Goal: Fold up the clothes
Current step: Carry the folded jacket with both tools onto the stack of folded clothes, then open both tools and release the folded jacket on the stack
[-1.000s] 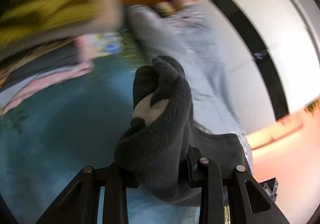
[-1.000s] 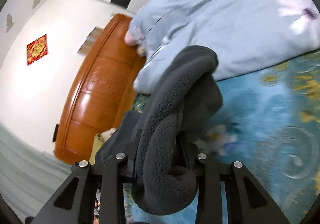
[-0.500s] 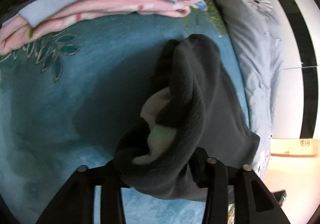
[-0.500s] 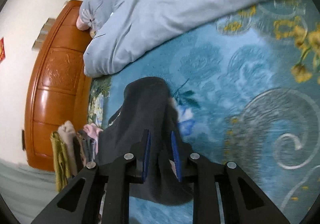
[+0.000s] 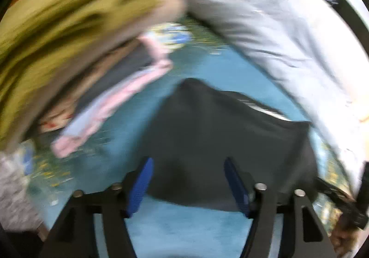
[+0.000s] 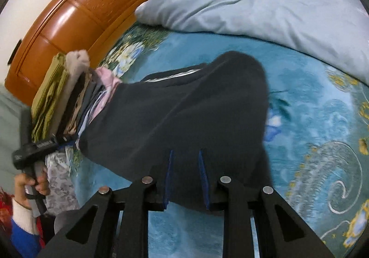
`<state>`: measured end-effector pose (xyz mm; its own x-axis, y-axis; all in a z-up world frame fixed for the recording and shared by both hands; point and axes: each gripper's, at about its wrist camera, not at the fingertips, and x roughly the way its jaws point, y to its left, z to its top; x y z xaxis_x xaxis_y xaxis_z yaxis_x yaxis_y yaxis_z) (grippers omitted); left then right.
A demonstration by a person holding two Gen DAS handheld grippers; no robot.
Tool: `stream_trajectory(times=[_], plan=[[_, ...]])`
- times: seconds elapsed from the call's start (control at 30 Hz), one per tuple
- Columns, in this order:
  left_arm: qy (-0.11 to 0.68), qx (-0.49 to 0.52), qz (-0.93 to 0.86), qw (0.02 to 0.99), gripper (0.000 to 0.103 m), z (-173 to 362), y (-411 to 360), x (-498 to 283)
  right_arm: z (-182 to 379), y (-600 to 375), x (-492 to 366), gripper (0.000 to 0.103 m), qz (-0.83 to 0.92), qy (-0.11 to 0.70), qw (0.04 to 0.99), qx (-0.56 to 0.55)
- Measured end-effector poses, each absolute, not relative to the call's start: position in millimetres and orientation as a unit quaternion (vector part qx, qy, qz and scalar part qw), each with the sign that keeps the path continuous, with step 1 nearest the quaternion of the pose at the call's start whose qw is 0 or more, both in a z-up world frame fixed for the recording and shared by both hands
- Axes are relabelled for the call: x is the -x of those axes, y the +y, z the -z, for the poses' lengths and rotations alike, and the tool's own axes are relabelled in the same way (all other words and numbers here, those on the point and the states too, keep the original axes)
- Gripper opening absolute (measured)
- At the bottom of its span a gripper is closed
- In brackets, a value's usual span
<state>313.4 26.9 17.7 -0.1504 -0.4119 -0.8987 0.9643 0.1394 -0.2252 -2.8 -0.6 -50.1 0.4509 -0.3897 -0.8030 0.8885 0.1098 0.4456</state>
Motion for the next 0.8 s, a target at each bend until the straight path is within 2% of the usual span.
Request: stream_trajectory(times=[0.1,0.17,0.3,0.4,0.6,0.67,0.73,0.8], plan=[[0.498,-0.315,0.583,0.559,0.072,10,17,-303,52,-1,-7,0.025,0.458,0.275,0.701,-0.472],[0.541,-0.321,0.543,0.557,0.072,39,14,-314,56,-2,-1,0.025,0.471,0.279,0.692,-0.470],[0.610,-0.291,0.494,0.547,0.072,66,10,-336,86,-9,15,0.029,0.490,0.316,0.651,-0.486],[0.581,-0.264,0.517,0.570,0.072,35,16,-320,98,-13,22,0.029,0.484,0.310,0.640,-0.510],[0.526,-0.191,0.584,0.588,0.073,-31,35,-266,78,1,19,0.031,0.489,0.291,0.654,-0.499],[0.518,-0.170,0.611,0.575,0.077,-41,48,-238,74,15,17,0.036,0.492,0.292,0.658,-0.489],[0.511,-0.155,0.626,0.568,0.087,-35,55,-208,72,28,18,0.040,0.497,0.294,0.660,-0.481],[0.506,-0.158,0.629,0.569,0.090,-23,66,-177,72,46,25,0.045,0.508,0.296,0.657,-0.472]])
